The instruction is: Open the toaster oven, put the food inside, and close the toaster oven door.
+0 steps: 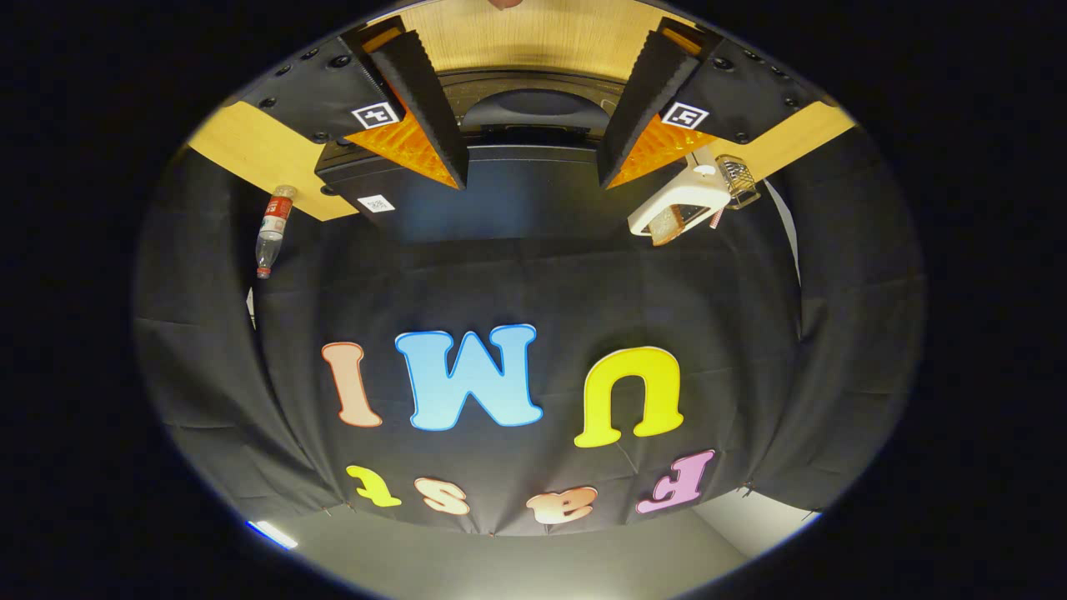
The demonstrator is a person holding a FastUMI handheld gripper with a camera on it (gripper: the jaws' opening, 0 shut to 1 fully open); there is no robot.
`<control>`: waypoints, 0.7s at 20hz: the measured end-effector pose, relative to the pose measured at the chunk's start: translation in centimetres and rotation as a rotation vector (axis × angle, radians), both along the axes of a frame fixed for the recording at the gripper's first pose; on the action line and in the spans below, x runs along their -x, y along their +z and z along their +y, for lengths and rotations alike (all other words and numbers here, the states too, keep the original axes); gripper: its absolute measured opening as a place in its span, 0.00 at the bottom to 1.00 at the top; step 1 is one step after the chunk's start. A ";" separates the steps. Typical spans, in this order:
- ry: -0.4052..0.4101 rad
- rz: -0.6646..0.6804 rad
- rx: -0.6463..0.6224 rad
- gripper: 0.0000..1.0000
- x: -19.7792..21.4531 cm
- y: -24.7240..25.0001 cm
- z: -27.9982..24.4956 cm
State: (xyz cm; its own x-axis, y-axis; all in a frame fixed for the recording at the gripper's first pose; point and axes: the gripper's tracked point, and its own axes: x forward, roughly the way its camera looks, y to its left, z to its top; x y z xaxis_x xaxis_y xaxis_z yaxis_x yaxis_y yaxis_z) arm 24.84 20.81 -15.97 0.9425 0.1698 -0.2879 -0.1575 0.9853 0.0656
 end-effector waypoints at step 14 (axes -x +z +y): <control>-0.060 0.028 0.053 0.98 -0.8 -3.8 -0.3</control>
State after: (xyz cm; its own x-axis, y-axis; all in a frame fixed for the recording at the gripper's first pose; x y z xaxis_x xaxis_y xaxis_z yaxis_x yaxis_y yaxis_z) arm 25.65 20.46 -19.76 0.9420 0.0973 -0.3212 -0.0970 0.9951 0.0168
